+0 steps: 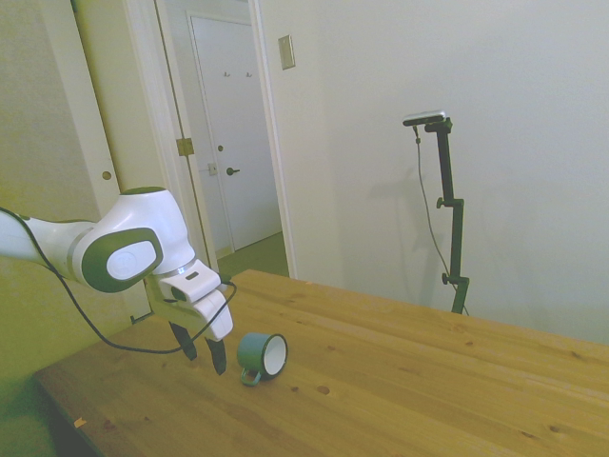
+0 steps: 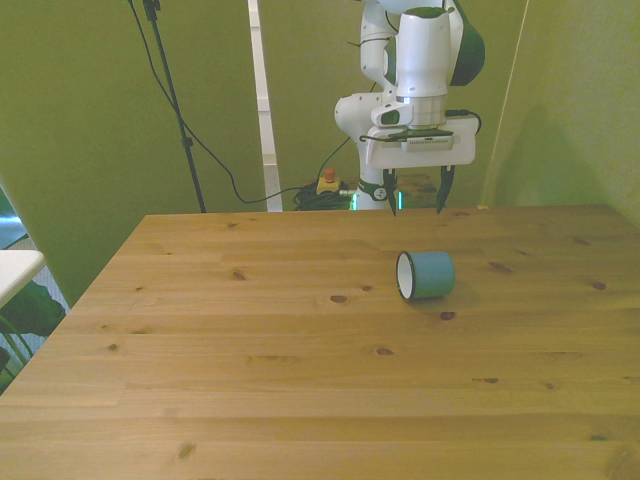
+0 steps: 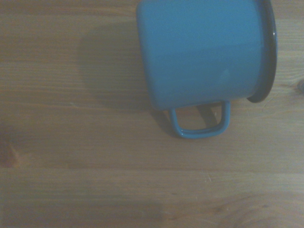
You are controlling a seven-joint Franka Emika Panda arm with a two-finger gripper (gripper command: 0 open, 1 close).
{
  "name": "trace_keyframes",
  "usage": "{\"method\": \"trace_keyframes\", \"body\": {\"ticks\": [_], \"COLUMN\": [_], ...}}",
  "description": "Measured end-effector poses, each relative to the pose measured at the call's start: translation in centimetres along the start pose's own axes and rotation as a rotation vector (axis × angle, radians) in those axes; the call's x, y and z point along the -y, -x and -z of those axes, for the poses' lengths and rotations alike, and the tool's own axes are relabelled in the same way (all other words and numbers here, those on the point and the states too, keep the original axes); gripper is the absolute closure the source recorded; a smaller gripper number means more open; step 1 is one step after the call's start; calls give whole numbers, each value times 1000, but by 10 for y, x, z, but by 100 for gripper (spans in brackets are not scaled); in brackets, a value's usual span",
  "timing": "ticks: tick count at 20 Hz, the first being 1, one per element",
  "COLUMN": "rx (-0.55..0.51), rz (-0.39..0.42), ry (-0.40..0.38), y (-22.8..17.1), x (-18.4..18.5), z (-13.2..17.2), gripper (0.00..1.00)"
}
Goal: Flip the mug upright
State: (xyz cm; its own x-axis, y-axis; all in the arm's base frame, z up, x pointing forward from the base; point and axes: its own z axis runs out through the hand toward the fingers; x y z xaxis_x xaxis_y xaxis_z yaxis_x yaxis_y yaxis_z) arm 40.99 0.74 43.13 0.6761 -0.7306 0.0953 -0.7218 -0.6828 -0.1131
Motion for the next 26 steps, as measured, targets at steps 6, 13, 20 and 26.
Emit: {"method": "trace_keyframes", "body": {"ticks": [6,13,20,26], "rx": [-26,-82,-80,20], "rz": [-18,-52,-9,89], "ry": [-29,-61,-53,-170], "y": [-10,-74,-113,-140], "x": [-2,-14,-12,-20], "z": [5,44,50,31], "gripper": [0,0,0,0]}}
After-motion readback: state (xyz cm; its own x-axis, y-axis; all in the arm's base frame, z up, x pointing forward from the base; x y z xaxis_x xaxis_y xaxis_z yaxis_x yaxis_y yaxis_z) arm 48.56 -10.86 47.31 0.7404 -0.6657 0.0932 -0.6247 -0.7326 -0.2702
